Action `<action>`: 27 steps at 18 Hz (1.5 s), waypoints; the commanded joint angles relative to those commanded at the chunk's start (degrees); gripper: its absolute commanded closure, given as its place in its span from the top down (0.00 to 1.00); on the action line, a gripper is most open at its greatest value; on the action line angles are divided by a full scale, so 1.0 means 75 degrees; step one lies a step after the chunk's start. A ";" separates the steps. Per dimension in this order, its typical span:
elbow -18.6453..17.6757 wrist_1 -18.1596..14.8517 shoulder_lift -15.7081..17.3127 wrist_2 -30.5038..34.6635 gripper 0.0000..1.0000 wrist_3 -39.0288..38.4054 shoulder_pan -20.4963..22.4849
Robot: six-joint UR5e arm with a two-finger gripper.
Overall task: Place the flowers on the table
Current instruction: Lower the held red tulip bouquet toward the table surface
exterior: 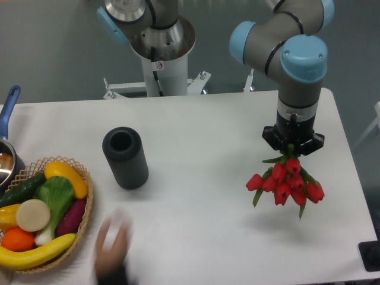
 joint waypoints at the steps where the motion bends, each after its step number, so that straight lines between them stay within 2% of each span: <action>1: 0.0024 0.0023 -0.0070 -0.0012 0.09 -0.0012 -0.0070; 11: -0.0105 -0.0012 -0.0176 -0.0222 0.12 -0.0105 -0.0352; 14: -0.0117 0.0000 -0.0375 -0.0246 0.13 -0.0223 -0.0702; 16: -0.0128 -0.0012 -0.0434 -0.0281 0.19 -0.0409 -0.0738; 19: -0.0210 0.0012 -0.0598 -0.0305 0.34 -0.0469 -0.0891; 23: -0.0210 0.0058 -0.0902 -0.0585 0.40 -0.0574 -0.0996; 27: -0.0187 0.0117 -0.0997 -0.0621 0.55 -0.0586 -0.1008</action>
